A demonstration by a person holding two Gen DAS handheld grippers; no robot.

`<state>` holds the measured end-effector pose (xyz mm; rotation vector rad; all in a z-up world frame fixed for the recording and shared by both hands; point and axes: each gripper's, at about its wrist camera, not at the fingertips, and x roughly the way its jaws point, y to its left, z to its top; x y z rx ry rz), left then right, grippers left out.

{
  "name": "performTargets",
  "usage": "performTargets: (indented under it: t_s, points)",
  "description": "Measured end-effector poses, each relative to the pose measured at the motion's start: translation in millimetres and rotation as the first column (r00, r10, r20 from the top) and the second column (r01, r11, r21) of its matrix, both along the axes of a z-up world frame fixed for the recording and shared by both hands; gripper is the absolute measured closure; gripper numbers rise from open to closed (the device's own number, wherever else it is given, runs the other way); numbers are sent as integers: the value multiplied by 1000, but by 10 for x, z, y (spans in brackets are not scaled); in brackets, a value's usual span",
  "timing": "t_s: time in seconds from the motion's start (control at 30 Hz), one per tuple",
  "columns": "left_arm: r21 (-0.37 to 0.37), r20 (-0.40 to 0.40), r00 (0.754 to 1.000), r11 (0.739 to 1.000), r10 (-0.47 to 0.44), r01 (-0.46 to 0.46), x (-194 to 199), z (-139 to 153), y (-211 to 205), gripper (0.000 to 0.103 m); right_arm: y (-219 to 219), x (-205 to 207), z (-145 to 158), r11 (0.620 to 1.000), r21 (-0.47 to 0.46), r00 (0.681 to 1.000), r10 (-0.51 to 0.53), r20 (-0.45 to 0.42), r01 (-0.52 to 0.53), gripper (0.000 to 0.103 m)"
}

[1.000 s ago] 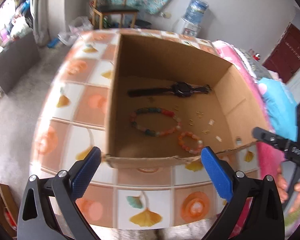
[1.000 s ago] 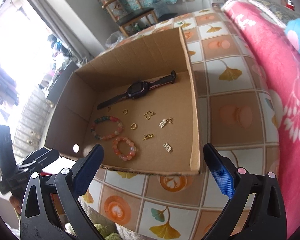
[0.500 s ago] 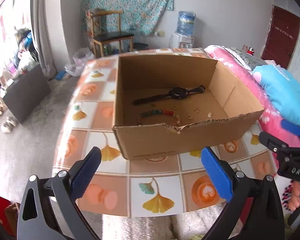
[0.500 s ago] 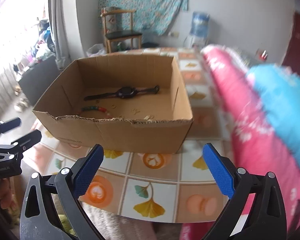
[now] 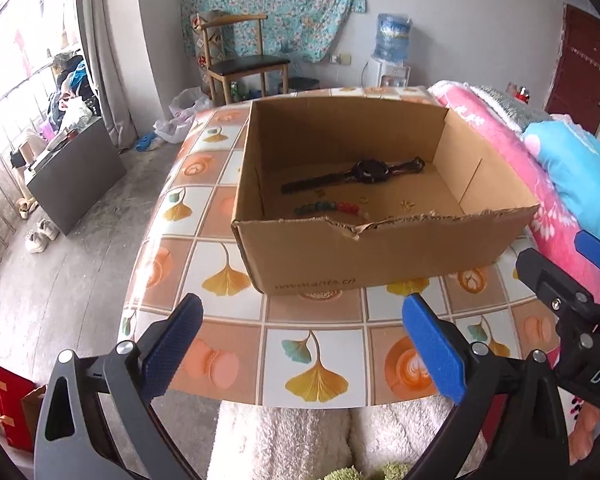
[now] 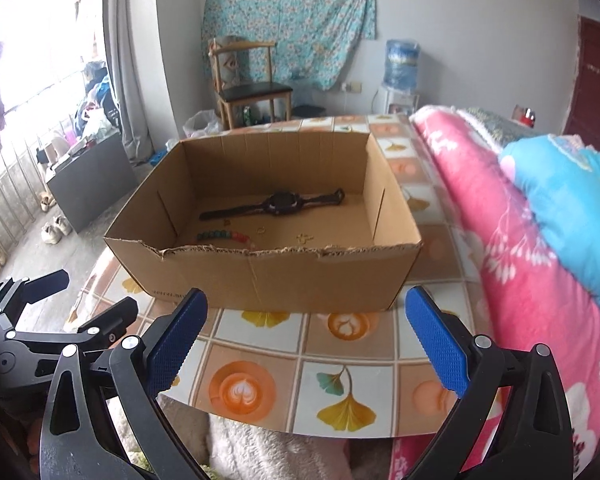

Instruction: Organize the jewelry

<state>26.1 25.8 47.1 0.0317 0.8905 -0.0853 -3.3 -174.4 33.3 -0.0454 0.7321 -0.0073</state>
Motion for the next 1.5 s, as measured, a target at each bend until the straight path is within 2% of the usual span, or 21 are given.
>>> performTargets:
  t_s: [0.23, 0.5, 1.5]
  points:
    - [-23, -48, 999, 1000, 20, -21, 163, -48, -4, 6, -11, 116, -46, 1000, -4, 999, -15, -47, 14, 7]
    - [-34, -46, 998, 999, 40, -42, 254, 13, 19, 6, 13, 180, -91, 1000, 10, 997, 0, -76, 1, 7]
    - [-49, -81, 995, 997, 58, -63, 283, -30, 17, 6, -112, 244, -133, 1000, 19, 994, -4, -109, 6, 7]
